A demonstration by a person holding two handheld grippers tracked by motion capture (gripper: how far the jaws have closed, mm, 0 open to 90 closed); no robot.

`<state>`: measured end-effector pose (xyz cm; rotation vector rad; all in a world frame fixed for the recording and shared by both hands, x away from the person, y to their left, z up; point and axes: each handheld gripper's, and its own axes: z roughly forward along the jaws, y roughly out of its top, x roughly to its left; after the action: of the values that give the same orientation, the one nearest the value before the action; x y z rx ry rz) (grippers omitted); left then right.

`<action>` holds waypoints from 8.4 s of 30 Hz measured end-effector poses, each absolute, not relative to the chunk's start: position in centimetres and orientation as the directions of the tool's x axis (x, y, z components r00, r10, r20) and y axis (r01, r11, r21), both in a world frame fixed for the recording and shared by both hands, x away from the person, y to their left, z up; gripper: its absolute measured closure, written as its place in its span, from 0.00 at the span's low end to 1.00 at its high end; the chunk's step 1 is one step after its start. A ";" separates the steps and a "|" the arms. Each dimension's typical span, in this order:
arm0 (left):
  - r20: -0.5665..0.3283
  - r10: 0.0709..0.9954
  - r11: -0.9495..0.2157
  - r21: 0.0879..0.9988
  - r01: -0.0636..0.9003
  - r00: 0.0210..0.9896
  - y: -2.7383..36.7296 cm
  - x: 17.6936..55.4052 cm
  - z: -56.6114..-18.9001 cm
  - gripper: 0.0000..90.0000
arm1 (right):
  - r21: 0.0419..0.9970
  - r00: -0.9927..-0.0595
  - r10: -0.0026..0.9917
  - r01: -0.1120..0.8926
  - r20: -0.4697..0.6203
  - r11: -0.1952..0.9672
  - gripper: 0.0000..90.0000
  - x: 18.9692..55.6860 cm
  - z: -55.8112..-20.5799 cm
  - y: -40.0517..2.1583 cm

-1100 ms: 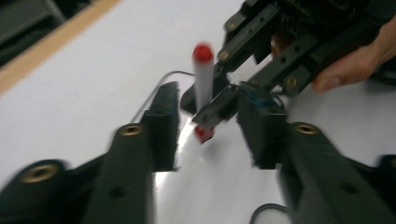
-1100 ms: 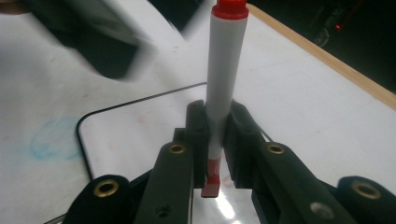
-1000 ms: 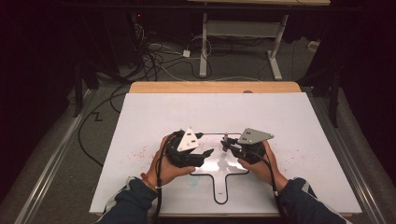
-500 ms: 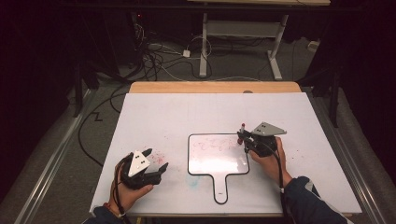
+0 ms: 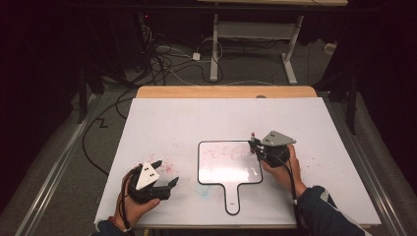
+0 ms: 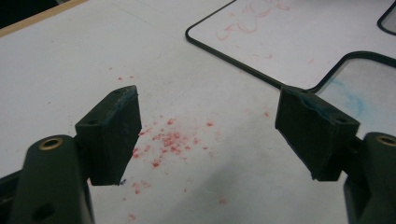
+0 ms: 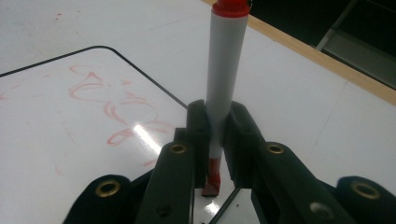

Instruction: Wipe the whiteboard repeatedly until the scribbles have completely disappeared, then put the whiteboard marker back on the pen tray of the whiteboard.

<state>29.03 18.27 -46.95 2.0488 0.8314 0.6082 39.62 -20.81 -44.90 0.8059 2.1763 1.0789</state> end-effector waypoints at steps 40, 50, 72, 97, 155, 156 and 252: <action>0.162 0.698 -0.494 0.814 0.305 0.698 17.0 29.5 -47.6 0.23 | 0.863 -0.748 0.651 0.237 -0.131 0.446 0.91 40.6 -45.2 -19.6; 0.162 0.697 -0.496 0.812 0.308 0.698 16.9 29.5 -47.6 0.23 | 0.874 -0.731 0.675 0.263 -0.096 0.409 0.91 41.4 -45.4 -19.4; 0.165 0.687 -0.507 0.807 0.304 0.708 16.7 29.4 -47.6 0.23 | 0.889 -0.735 0.674 0.254 -0.079 0.381 0.91 42.0 -45.8 -18.4; 0.162 0.671 -0.516 0.803 0.298 0.723 16.5 29.3 -47.6 0.23 | 0.866 -0.834 0.549 0.231 -0.058 0.443 0.91 40.5 -45.4 -16.4; 0.153 0.657 -0.522 0.799 0.299 0.738 16.3 29.2 -47.7 0.22 | 0.877 -0.848 0.521 0.176 -0.096 0.448 0.91 40.1 -45.8 -13.8; 0.154 0.657 -0.522 0.799 0.299 0.738 16.3 29.2 -47.7 0.22 | 0.874 -0.849 0.519 0.172 -0.102 0.455 0.91 40.0 -45.7 -14.0; 0.150 0.643 -0.529 0.796 0.294 0.751 16.1 29.2 -47.7 0.22 | 0.888 -0.940 0.335 0.105 -0.058 0.448 0.91 37.6 -46.4 -9.8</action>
<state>29.16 16.15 -47.70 2.1435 0.7007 0.5536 37.63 -9.78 -46.39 0.3829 2.4746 1.4925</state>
